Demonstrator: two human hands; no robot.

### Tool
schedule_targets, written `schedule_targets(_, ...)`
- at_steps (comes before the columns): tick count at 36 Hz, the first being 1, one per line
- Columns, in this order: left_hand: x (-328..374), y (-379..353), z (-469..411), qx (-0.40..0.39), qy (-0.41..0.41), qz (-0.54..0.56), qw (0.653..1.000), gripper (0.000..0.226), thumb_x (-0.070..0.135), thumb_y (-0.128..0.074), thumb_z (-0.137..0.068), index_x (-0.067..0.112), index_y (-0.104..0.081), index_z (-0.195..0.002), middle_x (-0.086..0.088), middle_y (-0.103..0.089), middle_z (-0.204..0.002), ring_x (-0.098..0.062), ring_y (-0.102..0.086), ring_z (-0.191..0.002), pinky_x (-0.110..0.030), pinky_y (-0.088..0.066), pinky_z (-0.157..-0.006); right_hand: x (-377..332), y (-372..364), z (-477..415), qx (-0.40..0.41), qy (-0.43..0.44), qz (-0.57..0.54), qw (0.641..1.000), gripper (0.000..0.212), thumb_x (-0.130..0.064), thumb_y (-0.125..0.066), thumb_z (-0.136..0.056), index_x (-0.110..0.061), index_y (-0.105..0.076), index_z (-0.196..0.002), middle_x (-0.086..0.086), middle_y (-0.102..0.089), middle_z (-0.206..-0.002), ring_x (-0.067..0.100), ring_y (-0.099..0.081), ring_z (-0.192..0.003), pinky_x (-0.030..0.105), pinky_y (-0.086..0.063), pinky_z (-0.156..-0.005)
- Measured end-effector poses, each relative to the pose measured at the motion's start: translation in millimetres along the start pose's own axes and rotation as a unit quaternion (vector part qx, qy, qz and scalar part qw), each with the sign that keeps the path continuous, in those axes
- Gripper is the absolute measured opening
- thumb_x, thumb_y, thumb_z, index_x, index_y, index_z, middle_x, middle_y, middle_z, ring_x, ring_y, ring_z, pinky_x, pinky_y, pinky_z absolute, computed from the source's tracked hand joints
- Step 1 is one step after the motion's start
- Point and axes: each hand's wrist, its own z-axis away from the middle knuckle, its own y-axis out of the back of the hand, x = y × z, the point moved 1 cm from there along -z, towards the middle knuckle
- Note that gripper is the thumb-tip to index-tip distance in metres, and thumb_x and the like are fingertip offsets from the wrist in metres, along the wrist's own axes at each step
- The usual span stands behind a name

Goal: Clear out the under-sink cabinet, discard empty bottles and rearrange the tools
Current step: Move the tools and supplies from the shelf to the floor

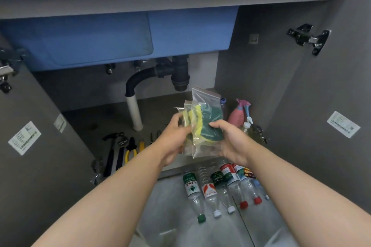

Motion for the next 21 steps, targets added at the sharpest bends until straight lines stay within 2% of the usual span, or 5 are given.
schedule_targets(4, 1, 0, -2, 0.029, 0.014, 0.006, 0.999, 0.033, 0.021, -0.056, -0.102, 0.022, -0.054, -0.135, -0.003, -0.076, -0.099, -0.017, -0.073, -0.081, -0.037, -0.061, -0.073, 4, 3, -7, 0.027, 0.004, 0.018, 0.999, 0.037, -0.026, -0.057, -0.097, -0.018, -0.058, -0.133, 0.011, -0.069, -0.127, 0.035, -0.064, -0.120, 0.060, -0.050, -0.101)
schedule_targets(6, 3, -1, -3, 0.018, 0.026, 0.025, 0.999, 0.033, 0.029, -0.053, -0.104, 0.017, -0.058, -0.134, -0.009, -0.075, -0.110, -0.025, -0.070, -0.101, -0.048, -0.056, -0.094, 4, 2, -11, 0.037, 0.011, 0.036, 0.999, 0.032, -0.023, -0.056, -0.097, -0.021, -0.059, -0.128, 0.009, -0.071, -0.122, 0.032, -0.065, -0.117, 0.060, -0.050, -0.100)
schedule_targets(12, 8, 0, -4, -0.066, 0.041, -0.021, 0.997, 0.103, 0.091, -0.059, -0.069, 0.028, -0.047, -0.149, -0.004, -0.058, -0.146, -0.027, -0.057, -0.133, -0.054, -0.042, -0.113, 6, -6, -14, 0.042, 0.010, 0.118, 0.992, 0.036, -0.014, -0.057, -0.093, -0.031, -0.061, -0.125, 0.004, -0.072, -0.118, 0.022, -0.068, -0.110, 0.045, -0.058, -0.091)
schedule_targets(15, 2, 1, -9, -0.024, 0.034, -0.056, 0.998, 0.105, 0.078, -0.078, -0.063, 0.027, -0.041, -0.147, -0.004, -0.062, -0.139, -0.026, -0.062, -0.125, -0.052, -0.046, -0.110, 7, -11, -15, 0.020, 0.014, 0.125, 0.992, 0.051, -0.006, -0.056, -0.086, -0.033, -0.059, -0.129, 0.005, -0.072, -0.121, 0.023, -0.067, -0.108, 0.040, -0.058, -0.082)
schedule_targets(21, -3, -2, -19, 0.000, 0.015, -0.014, 1.000, 0.079, 0.051, -0.079, -0.076, 0.018, -0.046, -0.140, -0.007, -0.071, -0.125, -0.024, -0.072, -0.109, -0.048, -0.055, -0.101, 2, -17, -19, 0.006, 0.016, -0.019, 1.000, 0.052, -0.010, -0.051, -0.087, -0.015, -0.054, -0.138, 0.019, -0.065, -0.127, 0.034, -0.065, -0.107, 0.054, -0.053, -0.096)
